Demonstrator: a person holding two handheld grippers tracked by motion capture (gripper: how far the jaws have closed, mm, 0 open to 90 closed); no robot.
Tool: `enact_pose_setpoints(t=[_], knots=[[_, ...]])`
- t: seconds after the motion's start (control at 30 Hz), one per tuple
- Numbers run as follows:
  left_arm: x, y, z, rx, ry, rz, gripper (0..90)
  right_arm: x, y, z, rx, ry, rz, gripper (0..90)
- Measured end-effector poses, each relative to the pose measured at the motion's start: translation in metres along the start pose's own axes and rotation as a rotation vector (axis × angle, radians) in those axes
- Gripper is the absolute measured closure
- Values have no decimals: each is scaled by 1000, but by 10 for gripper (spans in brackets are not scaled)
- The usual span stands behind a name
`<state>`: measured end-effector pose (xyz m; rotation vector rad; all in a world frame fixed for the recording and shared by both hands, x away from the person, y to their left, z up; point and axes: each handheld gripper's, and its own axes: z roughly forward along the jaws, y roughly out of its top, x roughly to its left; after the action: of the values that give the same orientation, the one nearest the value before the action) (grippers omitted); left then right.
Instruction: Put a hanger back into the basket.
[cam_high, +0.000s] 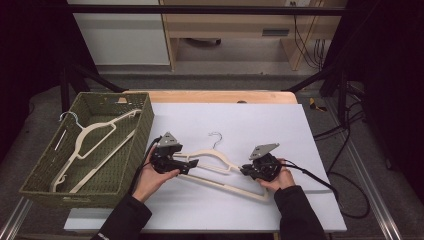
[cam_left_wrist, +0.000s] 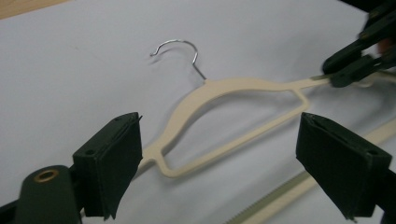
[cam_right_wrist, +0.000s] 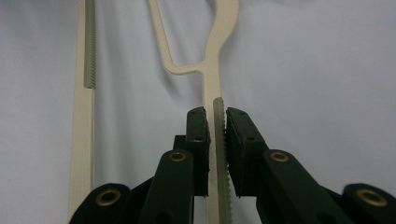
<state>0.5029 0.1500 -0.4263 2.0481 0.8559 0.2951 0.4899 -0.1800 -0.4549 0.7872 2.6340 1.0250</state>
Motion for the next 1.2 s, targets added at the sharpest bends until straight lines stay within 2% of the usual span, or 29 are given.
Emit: enact_pose_setpoints(t=[0.03,0.13,0.33,0.47,0.53,0.63,0.7,0.83,1.0,1.07,1.1,1.2], knots=[[2,2,6,14,-1,-2,148,2,1,-2,-4,-3,10,803],[7,6,18,39,5,7,166,5,6,-7,-6,-13,-15,802],[15,10,45,126,15,32,209,10,12,-17,-25,-22,-36,802],[18,10,57,161,1,54,277,14,16,-24,-36,-25,-42,802],[19,10,62,171,-9,51,302,15,17,-26,-42,-27,-53,802],[20,10,69,194,-16,83,393,16,17,-27,-45,-23,-52,802],[20,11,71,214,-13,101,469,15,17,-28,-47,-18,-63,802],[20,10,72,224,-12,115,651,17,18,-29,-44,-27,-47,802],[14,11,65,229,-2,187,690,17,17,-28,-43,-22,-63,800],[10,12,57,221,8,229,703,17,16,-28,-35,-29,-58,799],[10,12,57,221,8,229,711,16,14,-27,-28,-26,-57,800],[3,15,47,210,29,286,719,15,12,-24,-15,-21,-48,802]])
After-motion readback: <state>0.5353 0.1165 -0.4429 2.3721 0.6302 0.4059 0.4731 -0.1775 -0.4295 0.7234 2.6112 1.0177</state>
